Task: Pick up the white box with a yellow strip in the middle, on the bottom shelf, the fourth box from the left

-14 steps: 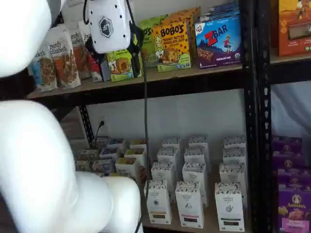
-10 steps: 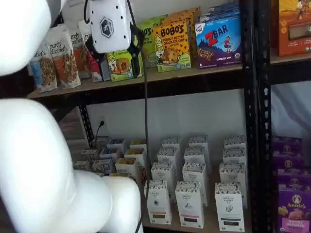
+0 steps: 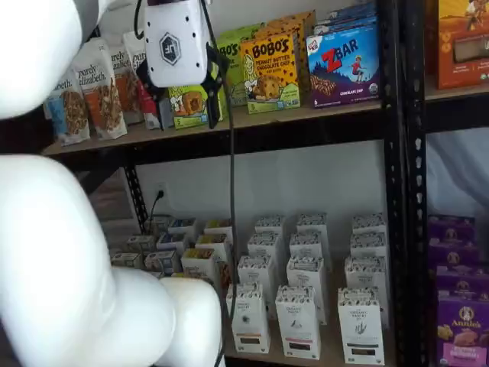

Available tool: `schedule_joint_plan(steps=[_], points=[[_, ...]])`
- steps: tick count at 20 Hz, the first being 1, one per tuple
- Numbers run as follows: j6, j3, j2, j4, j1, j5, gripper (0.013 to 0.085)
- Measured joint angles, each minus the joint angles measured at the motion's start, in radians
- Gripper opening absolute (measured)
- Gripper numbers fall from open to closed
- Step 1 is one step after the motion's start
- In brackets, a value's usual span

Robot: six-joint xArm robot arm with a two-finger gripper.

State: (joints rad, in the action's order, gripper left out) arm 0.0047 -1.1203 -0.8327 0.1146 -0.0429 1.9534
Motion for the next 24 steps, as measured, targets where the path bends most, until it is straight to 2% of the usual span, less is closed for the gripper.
schedule_joint_plan(steps=[4,6,11,16,22,24], points=[[0.027,0.033,-0.007,0.008,0.029,-0.038,0.0850],[0.059,0.049,-0.005,-0.015,0.071,-0.060,0.0850],[0.107,0.091,-0.005,-0.039,0.129,-0.115,0.0850],[0.161,0.149,0.001,-0.094,0.199,-0.188,0.0850],[0.204,0.266,-0.016,-0.129,0.243,-0.327,0.0850],[0.211,0.303,-0.013,-0.127,0.249,-0.369,0.0850]])
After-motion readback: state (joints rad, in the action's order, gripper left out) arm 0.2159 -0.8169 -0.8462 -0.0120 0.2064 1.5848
